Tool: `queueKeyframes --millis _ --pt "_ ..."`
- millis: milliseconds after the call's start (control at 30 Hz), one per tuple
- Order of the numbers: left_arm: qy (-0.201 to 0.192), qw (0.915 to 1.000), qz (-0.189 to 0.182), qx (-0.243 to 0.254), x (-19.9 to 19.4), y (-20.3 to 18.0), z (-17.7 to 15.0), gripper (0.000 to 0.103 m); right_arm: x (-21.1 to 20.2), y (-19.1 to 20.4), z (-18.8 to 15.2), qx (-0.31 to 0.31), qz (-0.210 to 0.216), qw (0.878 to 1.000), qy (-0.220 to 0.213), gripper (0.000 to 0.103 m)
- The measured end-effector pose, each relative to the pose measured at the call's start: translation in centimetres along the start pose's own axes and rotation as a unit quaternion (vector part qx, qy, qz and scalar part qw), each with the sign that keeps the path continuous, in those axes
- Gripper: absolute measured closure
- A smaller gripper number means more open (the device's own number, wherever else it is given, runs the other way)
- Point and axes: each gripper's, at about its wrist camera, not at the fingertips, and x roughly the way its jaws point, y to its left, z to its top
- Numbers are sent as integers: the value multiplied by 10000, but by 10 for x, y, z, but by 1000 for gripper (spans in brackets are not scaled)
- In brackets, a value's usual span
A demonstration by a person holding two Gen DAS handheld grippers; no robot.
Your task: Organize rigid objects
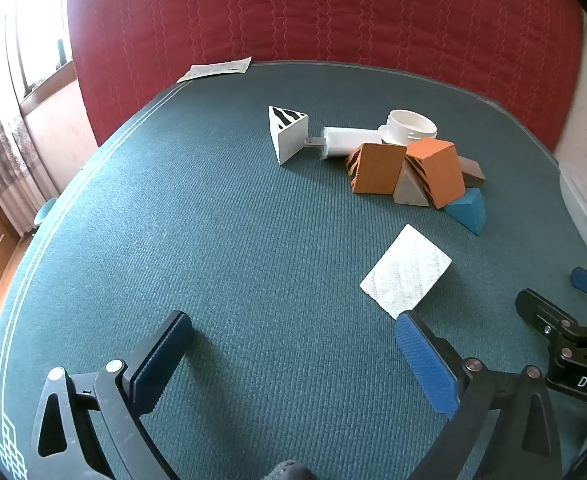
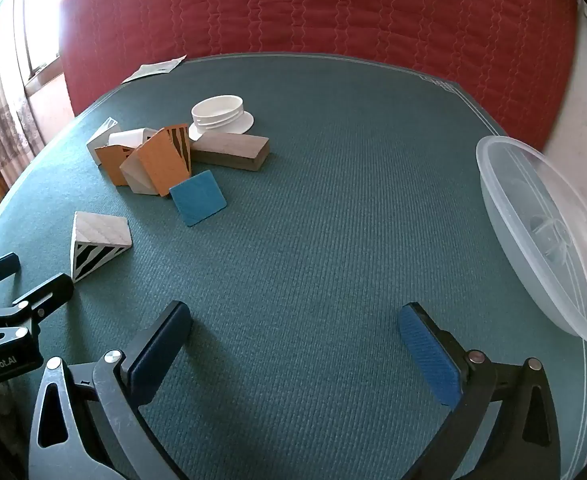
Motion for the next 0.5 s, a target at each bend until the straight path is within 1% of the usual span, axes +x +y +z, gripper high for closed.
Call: queueKeyframes --millis 367,500 --pt "7 10000 -7 -10 0 1 0 0 0 -1 -1 -19 -23 10000 -11 0" --pt "14 10000 -1 -18 0 1 1 0 -2 -3 -2 -81 35 10000 33 0"
